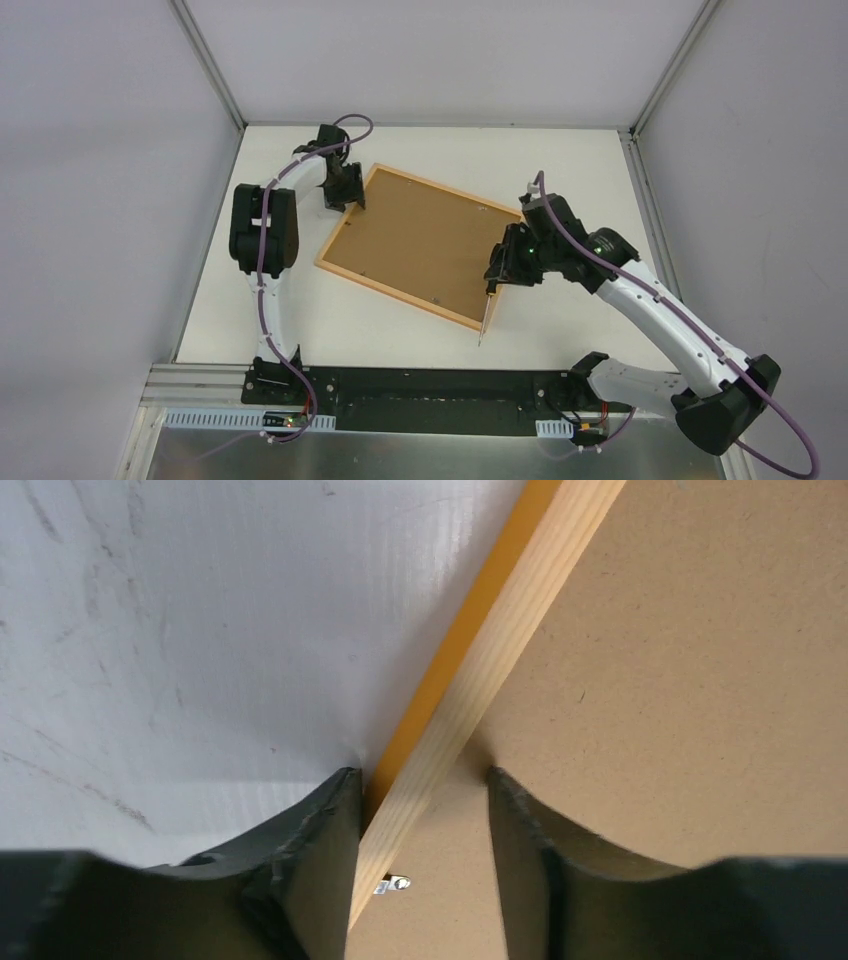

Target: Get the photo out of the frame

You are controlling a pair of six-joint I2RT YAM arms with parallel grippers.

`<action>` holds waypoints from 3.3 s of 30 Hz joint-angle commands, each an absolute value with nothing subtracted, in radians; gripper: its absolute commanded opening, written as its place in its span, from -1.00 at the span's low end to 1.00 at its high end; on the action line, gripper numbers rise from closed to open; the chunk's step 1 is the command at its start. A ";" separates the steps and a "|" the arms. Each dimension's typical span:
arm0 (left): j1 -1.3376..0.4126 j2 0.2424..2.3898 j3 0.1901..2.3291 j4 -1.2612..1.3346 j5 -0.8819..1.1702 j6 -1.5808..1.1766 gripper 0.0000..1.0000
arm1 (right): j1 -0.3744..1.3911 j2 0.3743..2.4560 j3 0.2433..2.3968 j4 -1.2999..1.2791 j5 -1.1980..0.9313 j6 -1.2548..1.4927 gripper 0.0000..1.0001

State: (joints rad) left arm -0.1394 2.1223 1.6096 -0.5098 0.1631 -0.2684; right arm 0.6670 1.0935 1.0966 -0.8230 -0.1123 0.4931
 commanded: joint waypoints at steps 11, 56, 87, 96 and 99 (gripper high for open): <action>-0.150 2.001 1.307 -0.631 0.121 -0.667 -1.00 | 0.663 0.941 0.939 -0.811 0.063 0.688 -1.00; -0.519 1.498 0.723 -0.350 0.238 -1.320 0.40 | 0.250 1.582 1.081 -0.250 -0.287 0.175 -1.00; -0.499 1.483 0.520 -0.210 0.236 -1.554 -1.00 | 0.187 1.485 0.923 -0.232 -0.250 0.180 -1.00; -0.504 1.452 0.506 -0.216 0.208 -1.607 -1.00 | 0.265 1.390 0.812 -0.218 -0.236 0.288 -1.00; -0.512 1.444 0.509 -0.216 0.196 -1.630 -1.00 | 0.327 1.275 0.686 -0.141 -0.199 0.432 -1.00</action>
